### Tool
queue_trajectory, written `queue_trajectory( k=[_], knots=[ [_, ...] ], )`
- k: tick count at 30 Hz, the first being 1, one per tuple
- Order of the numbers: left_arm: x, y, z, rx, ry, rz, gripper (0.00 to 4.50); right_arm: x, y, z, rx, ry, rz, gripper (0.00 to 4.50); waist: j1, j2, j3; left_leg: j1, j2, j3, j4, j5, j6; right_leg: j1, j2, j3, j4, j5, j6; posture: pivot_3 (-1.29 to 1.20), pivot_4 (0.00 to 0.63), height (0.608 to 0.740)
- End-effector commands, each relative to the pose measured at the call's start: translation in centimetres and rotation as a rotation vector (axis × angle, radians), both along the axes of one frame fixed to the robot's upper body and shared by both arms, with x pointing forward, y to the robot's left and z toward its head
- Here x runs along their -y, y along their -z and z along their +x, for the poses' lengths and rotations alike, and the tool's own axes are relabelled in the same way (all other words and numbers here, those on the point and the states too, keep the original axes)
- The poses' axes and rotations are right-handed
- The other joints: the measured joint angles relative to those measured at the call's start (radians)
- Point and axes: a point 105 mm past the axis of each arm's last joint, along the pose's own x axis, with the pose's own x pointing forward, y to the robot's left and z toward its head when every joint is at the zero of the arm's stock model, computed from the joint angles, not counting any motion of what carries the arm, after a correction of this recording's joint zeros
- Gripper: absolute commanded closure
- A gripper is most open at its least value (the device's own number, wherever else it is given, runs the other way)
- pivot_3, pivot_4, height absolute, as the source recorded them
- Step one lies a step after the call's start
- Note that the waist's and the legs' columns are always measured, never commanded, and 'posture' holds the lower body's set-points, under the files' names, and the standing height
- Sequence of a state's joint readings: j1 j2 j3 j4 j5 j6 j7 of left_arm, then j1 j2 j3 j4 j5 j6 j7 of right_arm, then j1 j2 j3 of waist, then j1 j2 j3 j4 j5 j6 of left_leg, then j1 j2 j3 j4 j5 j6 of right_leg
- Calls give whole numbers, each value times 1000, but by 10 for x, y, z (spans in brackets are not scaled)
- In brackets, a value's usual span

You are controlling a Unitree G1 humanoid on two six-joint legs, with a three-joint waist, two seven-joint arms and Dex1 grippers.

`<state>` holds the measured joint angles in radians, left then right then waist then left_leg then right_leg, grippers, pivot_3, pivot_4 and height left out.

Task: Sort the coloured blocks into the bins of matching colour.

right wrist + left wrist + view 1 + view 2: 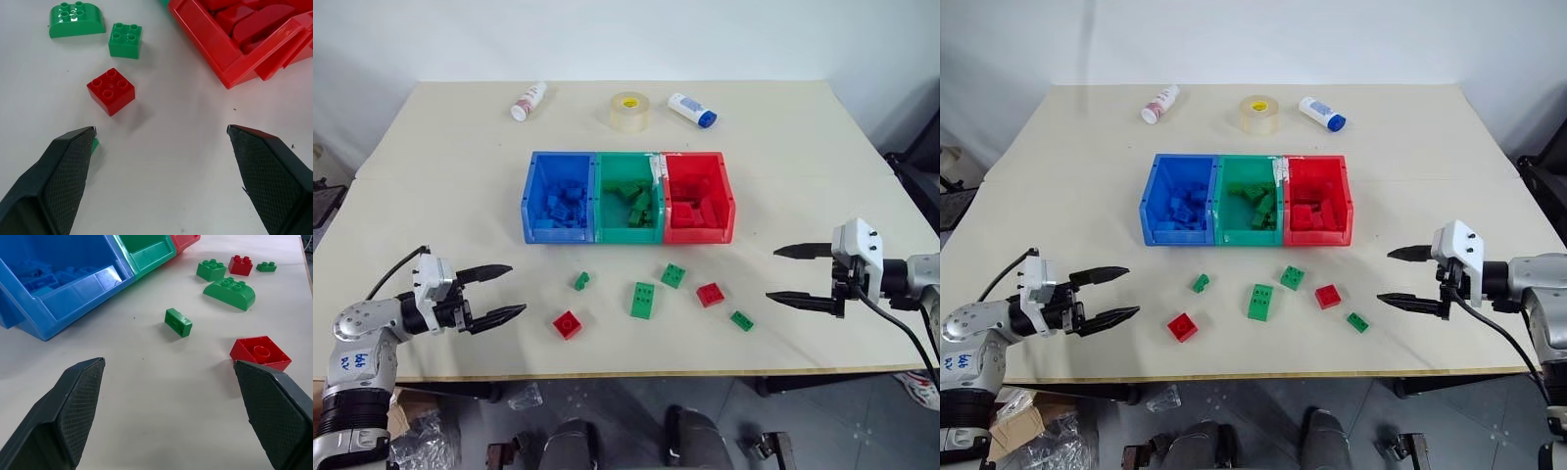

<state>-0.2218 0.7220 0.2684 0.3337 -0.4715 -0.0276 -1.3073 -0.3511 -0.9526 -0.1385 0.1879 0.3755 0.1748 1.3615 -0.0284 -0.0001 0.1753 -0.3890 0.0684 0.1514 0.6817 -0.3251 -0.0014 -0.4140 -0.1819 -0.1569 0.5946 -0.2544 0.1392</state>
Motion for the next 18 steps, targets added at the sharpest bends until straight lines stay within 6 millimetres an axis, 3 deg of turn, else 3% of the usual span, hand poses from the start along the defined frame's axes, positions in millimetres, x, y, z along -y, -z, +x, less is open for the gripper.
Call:
queue_trajectory(
  k=[1,6,11,14,18],
  knots=[
    [-5,-14,0,55,-6,5,12,-3,-10,2,47,-13,17,0,0,0,0,0,0,0,0,0,0,0,0,0,0,0,0,0,150,740],
    [-7,-17,11,21,-92,-13,12,-12,-11,8,25,13,43,0,0,0,0,0,0,0,0,0,0,0,0,0,0,0,0,0,150,740],
    [-2,-10,9,39,-65,25,12,-22,-10,9,23,14,43,0,0,0,0,0,0,0,0,0,0,0,0,0,1,0,0,0,150,740],
    [3,-9,5,-2,-3,-20,12,-14,-5,6,2,52,9,0,0,0,0,0,0,0,0,0,0,0,0,0,0,0,0,0,150,740],
    [6,-6,2,-2,59,-22,12,11,-2,-13,-48,120,-30,0,13,0,0,-1,0,-1,0,0,0,0,0,-1,0,0,0,0,150,740]
  ],
)
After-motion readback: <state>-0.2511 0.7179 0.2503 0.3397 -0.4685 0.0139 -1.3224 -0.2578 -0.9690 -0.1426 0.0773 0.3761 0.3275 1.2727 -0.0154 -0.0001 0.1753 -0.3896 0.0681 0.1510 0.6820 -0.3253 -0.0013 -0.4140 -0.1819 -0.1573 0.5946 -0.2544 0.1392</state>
